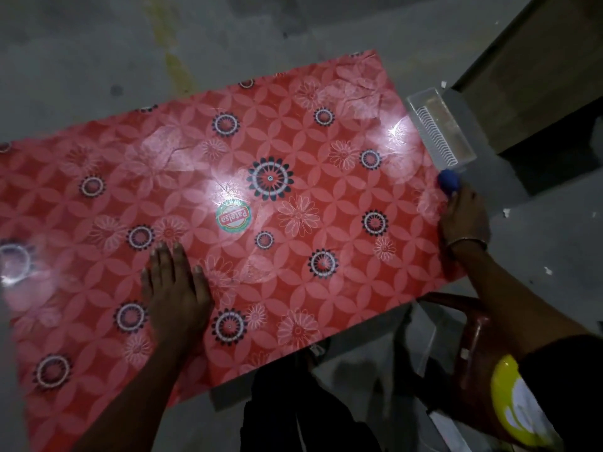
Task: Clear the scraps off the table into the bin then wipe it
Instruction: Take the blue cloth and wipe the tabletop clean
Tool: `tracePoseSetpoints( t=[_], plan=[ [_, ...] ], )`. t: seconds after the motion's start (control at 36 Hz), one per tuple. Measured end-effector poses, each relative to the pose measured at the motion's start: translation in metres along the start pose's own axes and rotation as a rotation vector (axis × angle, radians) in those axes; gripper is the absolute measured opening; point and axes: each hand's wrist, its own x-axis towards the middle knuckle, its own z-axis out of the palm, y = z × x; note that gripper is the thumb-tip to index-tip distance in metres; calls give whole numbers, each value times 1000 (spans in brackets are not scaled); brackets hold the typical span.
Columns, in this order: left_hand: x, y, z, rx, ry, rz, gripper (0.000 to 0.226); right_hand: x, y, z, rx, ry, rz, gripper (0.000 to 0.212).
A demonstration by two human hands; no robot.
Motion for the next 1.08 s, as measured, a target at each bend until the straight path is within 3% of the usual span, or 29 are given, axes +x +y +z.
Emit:
tracePoseSetpoints(
  t=[0.06, 0.14, 0.19, 0.36, 0.47, 0.64, 0.92, 1.08],
  plan=[
    [-1, 1, -1, -1, 0, -9, 65, -29, -15, -5, -33, 109, -5, 45],
    [-2, 3, -2, -4, 3, -21, 65, -96, -52, 1, -1, 188, -165, 44],
    [-2, 3, -3, 6, 15, -14, 64, -157, -79, 10, 46, 94, -298, 49],
    [-5, 4, -3, 4, 31, -16, 63, -309, -140, 48, 178, -245, -469, 71],
    [-7, 3, -1, 7, 50, -8, 60, -343, -146, 50, 102, -402, -580, 62],
    [-9, 1, 2, 38, 7, 11, 62, -296, -114, 45, -1, -403, -549, 59],
    [-9, 5, -5, -27, -13, -30, 64, -126, 7, 6, -127, -148, -92, 56],
    [-9, 5, -6, -47, -2, -27, 64, -67, 58, -4, -43, -62, 25, 55]
  ],
)
